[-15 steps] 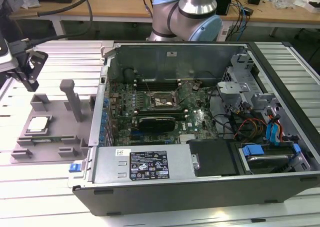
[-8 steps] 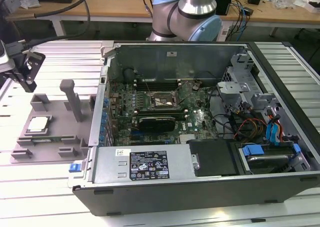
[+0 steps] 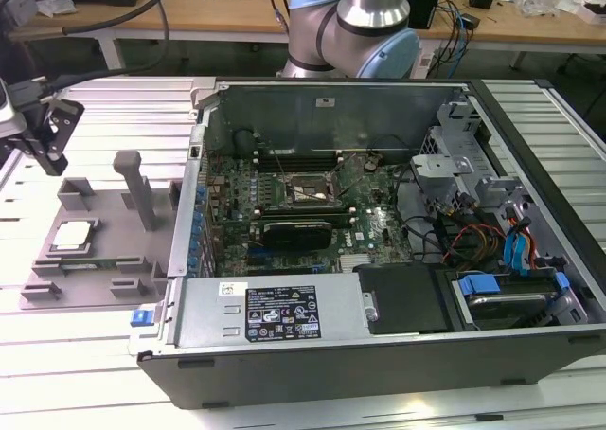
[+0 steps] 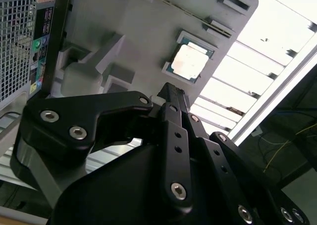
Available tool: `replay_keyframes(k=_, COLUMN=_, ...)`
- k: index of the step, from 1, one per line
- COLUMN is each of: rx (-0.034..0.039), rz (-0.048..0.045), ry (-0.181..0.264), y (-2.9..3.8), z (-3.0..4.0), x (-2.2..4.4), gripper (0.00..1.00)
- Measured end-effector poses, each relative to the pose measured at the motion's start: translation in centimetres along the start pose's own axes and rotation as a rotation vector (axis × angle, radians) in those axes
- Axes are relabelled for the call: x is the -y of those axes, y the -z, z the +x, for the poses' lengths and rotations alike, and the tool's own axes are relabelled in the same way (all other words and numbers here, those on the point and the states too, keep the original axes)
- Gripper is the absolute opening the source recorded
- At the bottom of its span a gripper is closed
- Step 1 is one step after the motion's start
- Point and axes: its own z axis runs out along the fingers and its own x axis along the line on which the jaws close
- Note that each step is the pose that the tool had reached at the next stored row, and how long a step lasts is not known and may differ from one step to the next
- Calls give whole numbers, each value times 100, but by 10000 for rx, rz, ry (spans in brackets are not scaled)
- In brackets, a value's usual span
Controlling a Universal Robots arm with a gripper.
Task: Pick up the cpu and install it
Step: 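Pick up the cpu and move it towards the insertion slot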
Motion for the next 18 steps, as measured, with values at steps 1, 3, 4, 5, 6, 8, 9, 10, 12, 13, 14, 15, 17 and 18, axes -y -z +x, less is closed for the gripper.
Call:
replay_keyframes(k=1, rx=0, rz=0, ry=1, y=-3, z=4, x=0, gripper=11)
replay_keyframes(k=3, rx=-1, rz=0, ry=1, y=-7, z=10, x=1, gripper=11)
replay_keyframes(k=4, rx=-1, rz=0, ry=1, y=-10, z=16, x=2, gripper=11)
replay_keyframes(k=5, rx=0, rz=0, ry=1, y=-12, z=19, x=2, gripper=11)
replay_keyframes(k=6, rx=-1, rz=1, ry=0, y=-13, z=22, x=2, gripper=11)
replay_keyframes(k=8, rx=0, rz=0, ry=0, y=-18, z=29, x=3, gripper=11)
replay_keyframes(k=9, rx=-1, rz=1, ry=1, y=-20, z=35, x=4, gripper=11)
replay_keyframes(k=10, rx=0, rz=1, ry=0, y=-22, z=39, x=4, gripper=11)
replay_keyframes(k=12, rx=0, rz=0, ry=0, y=-28, z=52, x=5, gripper=11)
replay_keyframes(k=13, rx=0, rz=0, ry=1, y=-30, z=56, x=6, gripper=11)
replay_keyframes(k=14, rx=0, rz=0, ry=1, y=-32, z=61, x=6, gripper=11)
replay_keyframes(k=15, rx=0, rz=0, ry=1, y=-35, z=66, x=7, gripper=11)
replay_keyframes(k=17, rx=0, rz=0, ry=1, y=-40, z=76, x=8, gripper=11)
replay_keyframes(k=18, rx=0, rz=0, ry=1, y=-42, z=80, x=8, gripper=11)
